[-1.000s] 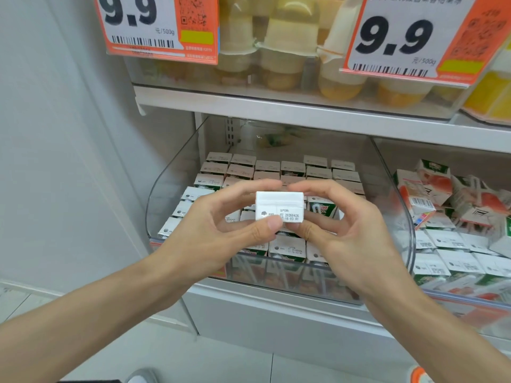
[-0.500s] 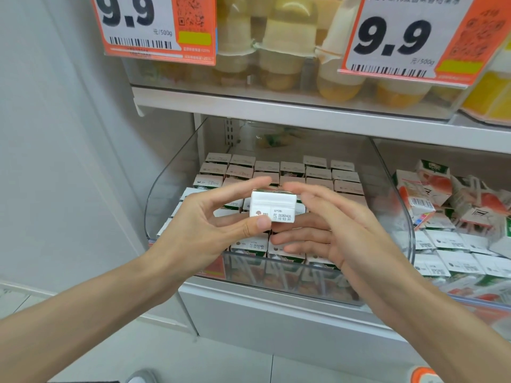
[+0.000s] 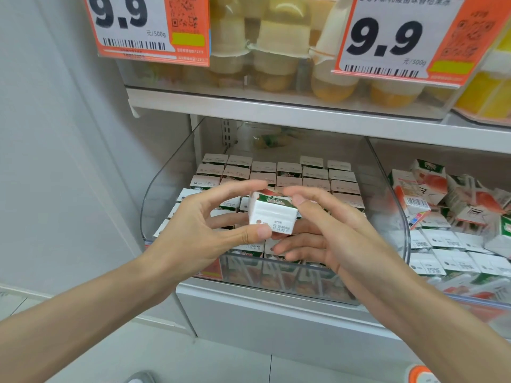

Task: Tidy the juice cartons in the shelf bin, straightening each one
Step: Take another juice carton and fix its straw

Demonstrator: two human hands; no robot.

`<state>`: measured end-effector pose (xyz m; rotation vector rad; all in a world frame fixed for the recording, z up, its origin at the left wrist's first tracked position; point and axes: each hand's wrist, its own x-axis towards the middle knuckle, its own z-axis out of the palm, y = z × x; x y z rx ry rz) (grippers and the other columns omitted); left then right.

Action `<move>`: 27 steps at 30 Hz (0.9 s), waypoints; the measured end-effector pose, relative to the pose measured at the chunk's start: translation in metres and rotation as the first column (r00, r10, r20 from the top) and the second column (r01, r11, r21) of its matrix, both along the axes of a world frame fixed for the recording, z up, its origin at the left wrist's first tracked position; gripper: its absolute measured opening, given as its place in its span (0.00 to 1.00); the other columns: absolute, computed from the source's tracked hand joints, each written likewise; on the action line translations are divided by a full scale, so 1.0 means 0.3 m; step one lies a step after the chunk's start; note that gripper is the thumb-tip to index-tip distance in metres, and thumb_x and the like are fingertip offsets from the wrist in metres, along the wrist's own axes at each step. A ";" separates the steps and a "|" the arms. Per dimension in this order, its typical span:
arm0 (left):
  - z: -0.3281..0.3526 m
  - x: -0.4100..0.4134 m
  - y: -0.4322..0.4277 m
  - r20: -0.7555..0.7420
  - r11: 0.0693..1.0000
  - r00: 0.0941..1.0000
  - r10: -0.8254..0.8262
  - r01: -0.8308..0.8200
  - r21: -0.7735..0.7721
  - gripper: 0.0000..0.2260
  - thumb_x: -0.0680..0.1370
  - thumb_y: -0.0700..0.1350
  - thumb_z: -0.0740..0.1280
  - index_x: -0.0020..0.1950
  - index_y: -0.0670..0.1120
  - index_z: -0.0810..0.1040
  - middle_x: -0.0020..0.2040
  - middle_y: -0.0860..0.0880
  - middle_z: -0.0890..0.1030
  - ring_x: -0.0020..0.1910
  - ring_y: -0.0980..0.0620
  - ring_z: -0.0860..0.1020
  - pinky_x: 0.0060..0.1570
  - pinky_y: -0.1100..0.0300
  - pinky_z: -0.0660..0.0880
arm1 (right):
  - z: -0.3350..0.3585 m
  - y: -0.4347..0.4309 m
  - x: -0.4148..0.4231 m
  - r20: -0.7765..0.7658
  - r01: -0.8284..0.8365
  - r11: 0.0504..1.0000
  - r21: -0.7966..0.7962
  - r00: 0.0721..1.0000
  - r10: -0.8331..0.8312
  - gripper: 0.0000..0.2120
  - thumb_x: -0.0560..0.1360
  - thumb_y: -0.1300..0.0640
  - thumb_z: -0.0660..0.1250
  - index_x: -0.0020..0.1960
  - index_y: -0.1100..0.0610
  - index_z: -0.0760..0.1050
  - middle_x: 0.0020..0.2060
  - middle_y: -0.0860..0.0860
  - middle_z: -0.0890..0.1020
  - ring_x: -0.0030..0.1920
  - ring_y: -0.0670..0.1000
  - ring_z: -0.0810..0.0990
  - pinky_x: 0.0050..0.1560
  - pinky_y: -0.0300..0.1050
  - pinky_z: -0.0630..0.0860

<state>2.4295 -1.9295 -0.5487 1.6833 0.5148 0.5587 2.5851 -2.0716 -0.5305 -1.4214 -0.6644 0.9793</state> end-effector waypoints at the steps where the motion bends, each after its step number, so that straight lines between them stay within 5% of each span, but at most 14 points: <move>1: 0.001 -0.001 0.001 -0.005 1.000 1.000 0.001 -0.001 0.004 0.31 0.66 0.46 0.80 0.69 0.60 0.81 0.68 0.61 0.82 0.61 0.54 0.85 0.60 0.60 0.82 | -0.002 0.000 0.003 -0.012 0.003 1.000 0.008 1.000 -0.003 0.12 0.83 0.51 0.67 0.66 0.45 0.78 0.45 0.60 0.89 0.44 0.59 0.89 0.44 0.45 0.84; 5: 0.013 0.001 -0.001 -0.015 0.997 1.000 0.012 -0.013 -0.075 0.36 0.69 0.50 0.79 0.76 0.63 0.73 0.69 0.59 0.82 0.60 0.51 0.86 0.59 0.56 0.83 | -0.014 -0.004 0.013 0.067 0.004 1.000 0.007 0.998 -0.004 0.26 0.81 0.54 0.70 0.76 0.42 0.66 0.49 0.53 0.90 0.50 0.56 0.90 0.63 0.51 0.81; 11: 0.010 0.001 0.006 -0.020 0.998 0.999 0.041 -0.042 -0.048 0.18 0.80 0.45 0.72 0.70 0.51 0.82 0.63 0.54 0.86 0.60 0.51 0.86 0.63 0.53 0.82 | -0.030 -0.003 0.007 0.257 -0.032 0.999 0.018 0.966 0.027 0.20 0.79 0.59 0.73 0.69 0.46 0.78 0.54 0.47 0.89 0.49 0.48 0.89 0.53 0.38 0.83; 16: 0.008 -0.008 0.013 -0.004 0.998 0.999 0.054 -0.054 -0.024 0.19 0.78 0.42 0.74 0.69 0.53 0.82 0.63 0.57 0.86 0.62 0.56 0.84 0.64 0.56 0.81 | -0.040 -0.002 0.016 0.292 -0.044 0.998 0.038 0.956 0.031 0.19 0.78 0.61 0.75 0.64 0.44 0.81 0.54 0.44 0.88 0.54 0.45 0.88 0.56 0.43 0.84; 22: -0.004 -0.004 0.011 -0.006 0.987 0.999 0.037 -0.036 0.159 0.19 0.74 0.36 0.78 0.62 0.51 0.82 0.60 0.56 0.87 0.64 0.57 0.83 0.68 0.57 0.78 | -0.047 0.001 0.019 0.385 -0.044 0.995 0.093 0.923 0.005 0.20 0.76 0.66 0.77 0.59 0.43 0.83 0.57 0.39 0.87 0.55 0.43 0.87 0.55 0.34 0.81; 27: -0.007 0.000 0.010 0.033 0.990 0.999 0.022 -0.026 0.138 0.17 0.74 0.33 0.78 0.59 0.48 0.83 0.58 0.54 0.87 0.64 0.56 0.83 0.64 0.57 0.80 | -0.058 0.003 0.026 0.375 -0.008 0.992 0.129 0.926 -0.042 0.21 0.74 0.68 0.78 0.58 0.44 0.84 0.57 0.42 0.87 0.54 0.45 0.88 0.54 0.37 0.83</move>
